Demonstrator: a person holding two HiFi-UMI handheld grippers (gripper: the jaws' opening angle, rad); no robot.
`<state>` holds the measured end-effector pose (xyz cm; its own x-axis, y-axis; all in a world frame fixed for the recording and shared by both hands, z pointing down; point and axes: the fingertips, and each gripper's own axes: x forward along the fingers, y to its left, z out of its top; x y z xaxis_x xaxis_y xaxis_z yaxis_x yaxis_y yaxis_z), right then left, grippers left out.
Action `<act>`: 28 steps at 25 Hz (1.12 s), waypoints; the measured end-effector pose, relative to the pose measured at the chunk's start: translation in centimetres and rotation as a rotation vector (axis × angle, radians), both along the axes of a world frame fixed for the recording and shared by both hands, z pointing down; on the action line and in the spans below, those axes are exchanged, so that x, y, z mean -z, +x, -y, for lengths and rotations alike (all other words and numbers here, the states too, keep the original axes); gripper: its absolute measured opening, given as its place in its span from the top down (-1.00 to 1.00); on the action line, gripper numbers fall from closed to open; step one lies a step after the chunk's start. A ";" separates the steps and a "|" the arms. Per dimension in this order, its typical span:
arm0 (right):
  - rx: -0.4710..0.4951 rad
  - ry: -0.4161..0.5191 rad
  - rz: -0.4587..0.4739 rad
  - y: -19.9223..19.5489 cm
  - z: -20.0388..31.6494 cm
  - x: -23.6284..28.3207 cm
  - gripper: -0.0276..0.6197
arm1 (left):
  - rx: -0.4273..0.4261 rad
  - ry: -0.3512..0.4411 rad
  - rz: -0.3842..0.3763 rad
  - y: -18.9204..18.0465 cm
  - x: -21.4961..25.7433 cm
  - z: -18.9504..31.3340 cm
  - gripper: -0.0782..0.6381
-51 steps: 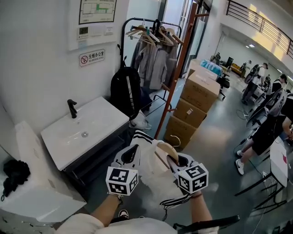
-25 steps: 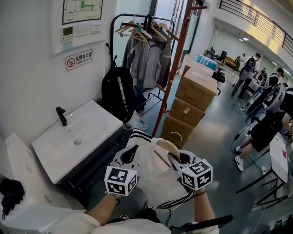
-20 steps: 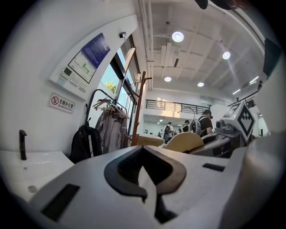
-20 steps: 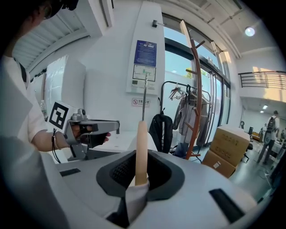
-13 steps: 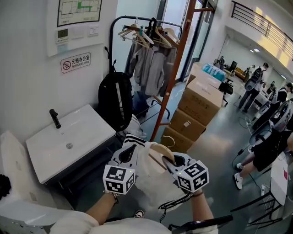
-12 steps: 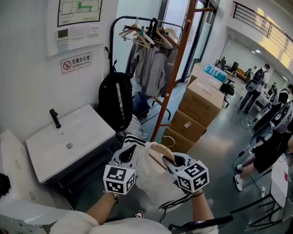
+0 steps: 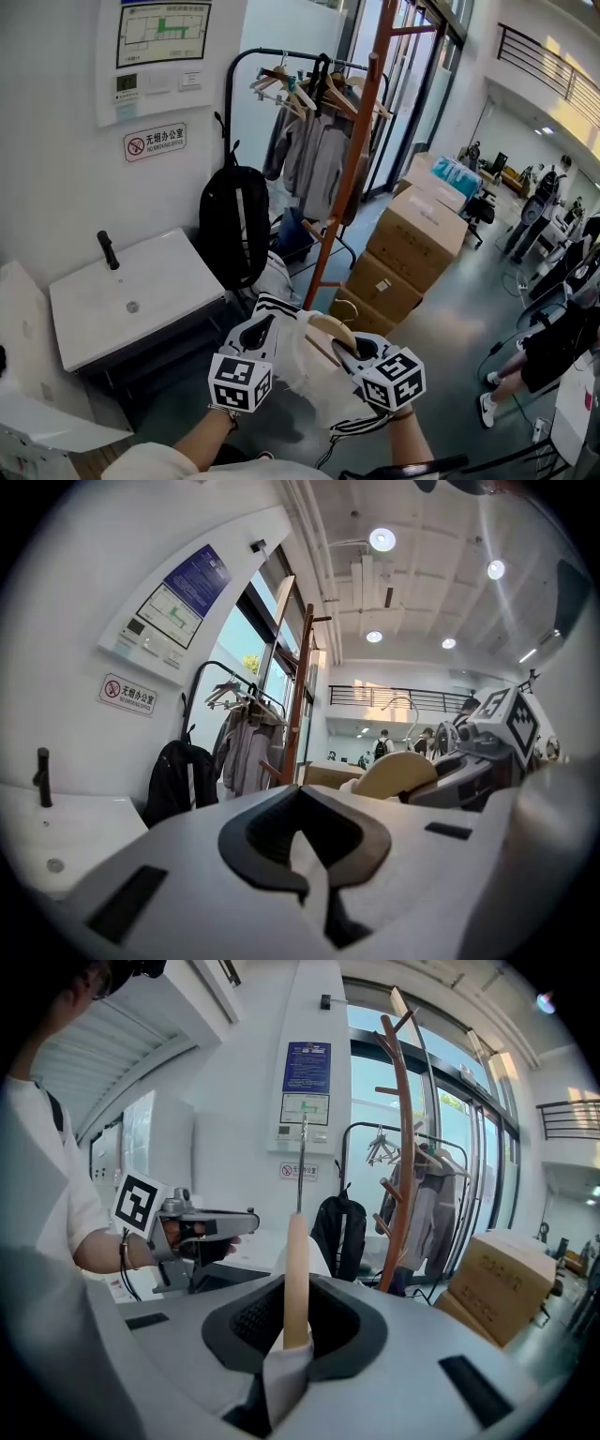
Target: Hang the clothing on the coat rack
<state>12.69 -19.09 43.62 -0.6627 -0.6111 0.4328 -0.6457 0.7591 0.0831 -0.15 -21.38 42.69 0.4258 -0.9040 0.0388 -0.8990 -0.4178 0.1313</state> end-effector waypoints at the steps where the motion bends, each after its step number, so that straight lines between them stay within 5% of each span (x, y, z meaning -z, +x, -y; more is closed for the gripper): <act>1: -0.008 -0.004 0.004 0.6 0.2 0.0 0.71 | 0.003 -0.005 0.000 0.4 -0.2 0.2 0.76; 11: -0.100 -0.039 0.017 5.9 1.1 -1.0 0.71 | -0.049 -0.014 0.007 5.0 -0.7 2.1 0.76; 28: -0.455 -0.098 0.005 17.2 2.7 0.0 0.71 | -0.213 0.003 -0.015 14.0 0.0 7.0 0.76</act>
